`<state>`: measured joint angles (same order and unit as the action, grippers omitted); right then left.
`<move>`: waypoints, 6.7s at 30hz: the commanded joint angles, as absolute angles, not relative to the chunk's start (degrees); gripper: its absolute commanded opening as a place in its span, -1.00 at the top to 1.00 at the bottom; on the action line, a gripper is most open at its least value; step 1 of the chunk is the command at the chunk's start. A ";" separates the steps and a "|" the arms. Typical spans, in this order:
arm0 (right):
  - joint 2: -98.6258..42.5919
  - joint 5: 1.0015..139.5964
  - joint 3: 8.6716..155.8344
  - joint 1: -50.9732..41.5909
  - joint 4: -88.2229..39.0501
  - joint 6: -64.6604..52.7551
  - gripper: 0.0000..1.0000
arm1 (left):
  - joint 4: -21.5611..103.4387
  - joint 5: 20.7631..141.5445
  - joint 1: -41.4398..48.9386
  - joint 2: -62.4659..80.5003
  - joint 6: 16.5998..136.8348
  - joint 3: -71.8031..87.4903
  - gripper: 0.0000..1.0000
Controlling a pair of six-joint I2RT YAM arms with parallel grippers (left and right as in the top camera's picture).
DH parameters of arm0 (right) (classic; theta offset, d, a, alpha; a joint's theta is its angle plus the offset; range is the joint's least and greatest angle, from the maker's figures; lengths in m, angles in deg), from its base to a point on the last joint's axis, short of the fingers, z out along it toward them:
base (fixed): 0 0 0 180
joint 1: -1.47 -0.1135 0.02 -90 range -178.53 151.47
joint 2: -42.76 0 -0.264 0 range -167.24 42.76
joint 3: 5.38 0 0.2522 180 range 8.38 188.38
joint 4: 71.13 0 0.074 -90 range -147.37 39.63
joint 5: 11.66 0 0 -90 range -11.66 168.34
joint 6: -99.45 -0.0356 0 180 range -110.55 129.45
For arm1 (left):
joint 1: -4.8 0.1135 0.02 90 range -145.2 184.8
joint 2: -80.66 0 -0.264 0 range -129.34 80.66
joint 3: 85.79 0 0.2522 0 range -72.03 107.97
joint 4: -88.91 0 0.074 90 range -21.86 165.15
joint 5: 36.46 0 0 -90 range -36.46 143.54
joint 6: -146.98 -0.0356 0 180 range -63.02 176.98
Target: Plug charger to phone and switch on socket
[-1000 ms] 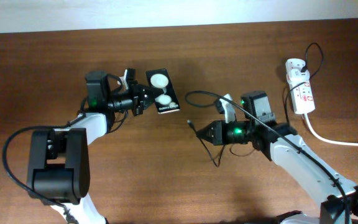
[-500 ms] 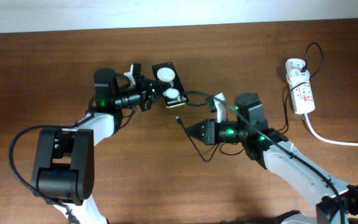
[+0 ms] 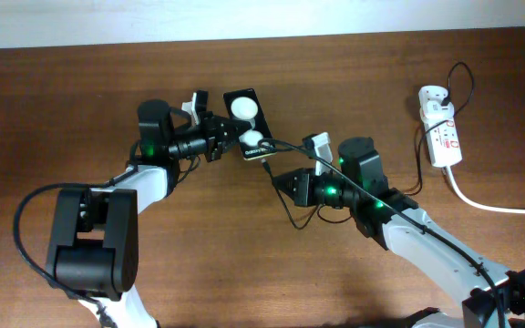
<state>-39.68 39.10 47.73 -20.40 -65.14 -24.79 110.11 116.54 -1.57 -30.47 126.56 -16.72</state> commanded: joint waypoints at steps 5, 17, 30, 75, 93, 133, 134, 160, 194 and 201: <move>-38.98 40.69 47.53 -20.66 -65.36 -25.19 0.92 | 110.70 118.25 -1.73 -30.29 124.99 -15.67 1.00; -39.04 42.53 47.56 -22.47 -66.21 -25.65 0.92 | 110.67 118.22 -1.86 -30.29 124.99 -15.67 1.00; -39.04 44.32 47.56 -22.56 -67.26 -27.53 0.92 | 110.70 117.70 -2.34 -30.29 124.99 -15.67 1.00; -41.21 48.37 47.60 -20.57 -69.60 -26.98 0.92 | 108.51 125.81 -4.90 -30.29 115.98 -15.74 1.00; -15.20 55.27 47.69 -15.72 -33.58 -7.44 -0.74 | 83.96 106.09 -5.57 -30.29 98.83 -15.72 1.00; -19.94 54.66 47.71 -15.70 -28.20 -7.46 -0.74 | 42.55 71.49 -7.45 -34.40 93.10 -1.99 -0.98; -19.61 55.10 47.93 -15.70 -28.20 -7.46 -0.76 | 39.92 71.54 -6.49 -34.05 93.10 -1.10 -0.98; -19.50 54.90 56.78 23.62 -29.93 -6.78 -0.97 | 30.22 71.69 -5.68 -3.95 76.82 2.05 -0.98; -75.96 63.97 98.83 29.39 -29.78 -7.96 0.92 | 30.24 71.71 -5.68 -3.95 76.82 2.05 -0.98; -80.38 63.38 98.81 29.83 -31.46 -7.94 0.92 | 30.22 71.71 -5.68 -3.95 76.82 2.05 -0.98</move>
<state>-78.26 63.34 97.59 30.03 -31.05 -7.33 30.15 72.11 -5.68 -3.98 77.54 1.79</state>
